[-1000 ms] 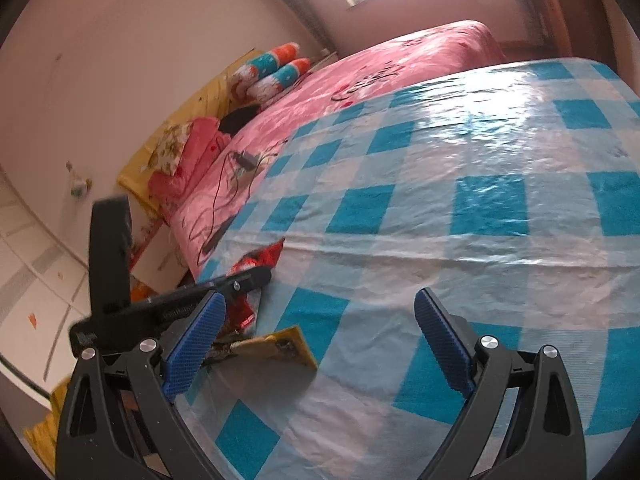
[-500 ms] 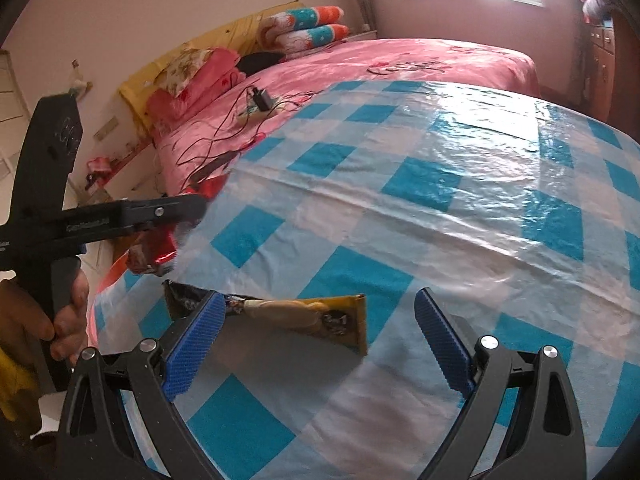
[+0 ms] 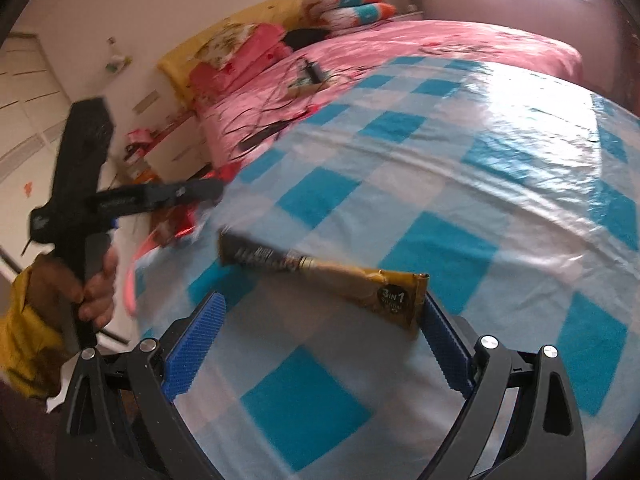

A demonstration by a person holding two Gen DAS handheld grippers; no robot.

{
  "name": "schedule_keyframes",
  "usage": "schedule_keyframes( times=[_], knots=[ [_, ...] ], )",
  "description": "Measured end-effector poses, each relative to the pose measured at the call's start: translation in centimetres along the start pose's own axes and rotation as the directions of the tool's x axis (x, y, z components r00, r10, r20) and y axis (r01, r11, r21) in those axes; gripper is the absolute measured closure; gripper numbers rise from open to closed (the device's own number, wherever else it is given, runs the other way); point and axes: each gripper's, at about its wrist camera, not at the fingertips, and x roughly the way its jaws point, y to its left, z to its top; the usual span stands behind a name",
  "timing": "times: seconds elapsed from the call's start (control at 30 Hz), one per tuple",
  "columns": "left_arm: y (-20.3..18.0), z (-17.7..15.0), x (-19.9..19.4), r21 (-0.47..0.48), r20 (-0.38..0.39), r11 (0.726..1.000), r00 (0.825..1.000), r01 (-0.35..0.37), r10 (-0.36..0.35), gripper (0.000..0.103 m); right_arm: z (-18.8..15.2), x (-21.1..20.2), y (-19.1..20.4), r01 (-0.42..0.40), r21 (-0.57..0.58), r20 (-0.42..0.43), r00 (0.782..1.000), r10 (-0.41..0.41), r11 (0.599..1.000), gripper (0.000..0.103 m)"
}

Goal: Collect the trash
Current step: 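Grasp the Coffee stick with the right tool while the left tool holds the sachet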

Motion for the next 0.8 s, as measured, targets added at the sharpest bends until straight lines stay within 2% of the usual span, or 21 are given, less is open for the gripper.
schedule_keyframes(
  times=[0.13,0.23,0.3,0.43,0.53,0.63,0.8],
  knots=[
    [0.4,-0.3,-0.3,0.005,0.009,1.0,1.0,0.025,-0.025,0.048,-0.8,-0.1,1.5,-0.138,0.024,-0.038,0.99,0.138,0.99,0.009],
    [0.7,-0.5,-0.5,0.005,0.017,0.999,0.999,0.035,-0.035,0.048,-1.3,-0.6,3.3,-0.173,-0.01,-0.047,0.984,0.173,0.985,0.009],
    [1.1,-0.7,-0.5,-0.003,0.018,0.999,0.999,0.045,-0.045,0.048,-1.1,-1.1,3.7,-0.146,-0.023,-0.025,0.989,0.146,0.989,0.009],
    [1.6,-0.9,-0.7,-0.012,0.024,0.998,0.998,0.056,-0.055,0.048,-0.1,-1.7,4.3,-0.004,-0.052,0.04,0.999,0.006,0.999,0.009],
    [1.8,-1.0,-0.8,-0.011,0.028,0.998,0.998,0.057,-0.057,0.048,0.8,-0.4,4.6,0.09,-0.075,0.033,0.996,-0.087,0.993,0.021],
    [1.8,-1.2,-0.9,0.001,0.031,0.999,0.998,0.054,-0.054,0.048,1.1,1.5,4.6,0.118,-0.069,0.007,0.993,-0.118,0.991,0.033],
    [1.6,-1.7,-1.1,0.018,0.034,0.999,0.998,0.049,-0.049,0.048,1.7,3.5,5.3,0.142,-0.1,0.003,0.99,-0.142,0.985,0.043]
  ],
)
